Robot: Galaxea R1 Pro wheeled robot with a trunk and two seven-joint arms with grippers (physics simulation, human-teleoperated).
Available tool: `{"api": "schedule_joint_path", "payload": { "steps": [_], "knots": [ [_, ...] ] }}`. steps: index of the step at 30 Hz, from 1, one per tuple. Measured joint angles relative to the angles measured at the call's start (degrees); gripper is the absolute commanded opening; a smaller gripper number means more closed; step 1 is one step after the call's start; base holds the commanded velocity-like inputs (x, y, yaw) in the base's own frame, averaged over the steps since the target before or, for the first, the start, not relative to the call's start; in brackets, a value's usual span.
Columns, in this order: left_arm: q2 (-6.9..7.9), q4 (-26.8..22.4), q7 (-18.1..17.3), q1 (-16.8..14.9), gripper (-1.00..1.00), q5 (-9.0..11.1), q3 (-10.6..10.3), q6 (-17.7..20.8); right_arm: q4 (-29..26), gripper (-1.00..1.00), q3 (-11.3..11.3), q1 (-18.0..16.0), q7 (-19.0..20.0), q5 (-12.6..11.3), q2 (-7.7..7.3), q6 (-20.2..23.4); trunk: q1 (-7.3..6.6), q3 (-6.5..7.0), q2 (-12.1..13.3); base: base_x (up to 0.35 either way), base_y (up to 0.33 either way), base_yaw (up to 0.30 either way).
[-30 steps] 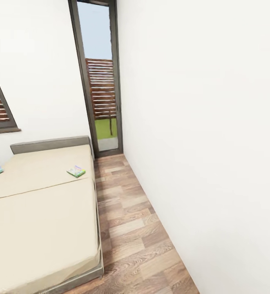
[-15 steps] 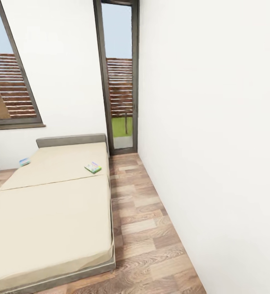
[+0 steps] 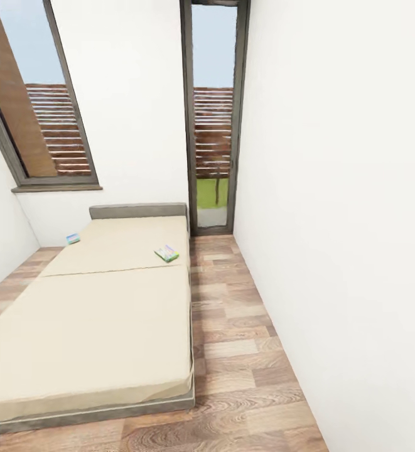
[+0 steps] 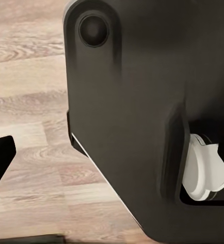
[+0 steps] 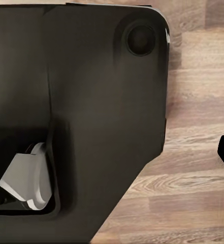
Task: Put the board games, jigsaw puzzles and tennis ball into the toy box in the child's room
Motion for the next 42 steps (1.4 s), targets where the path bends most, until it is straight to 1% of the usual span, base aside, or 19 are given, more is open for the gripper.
{"api": "schedule_joint_path", "payload": {
  "steps": [42],
  "knots": [
    [0.00, 0.0, 0.2, 0.0, 1.00, 0.0, -0.2, 0.0, 0.0, 1.00, 0.0, 0.0, 0.0, 0.1, 0.03, 0.0, -9.24, 6.02, 16.9, 0.000, 0.000, 0.264]
  ]
}}
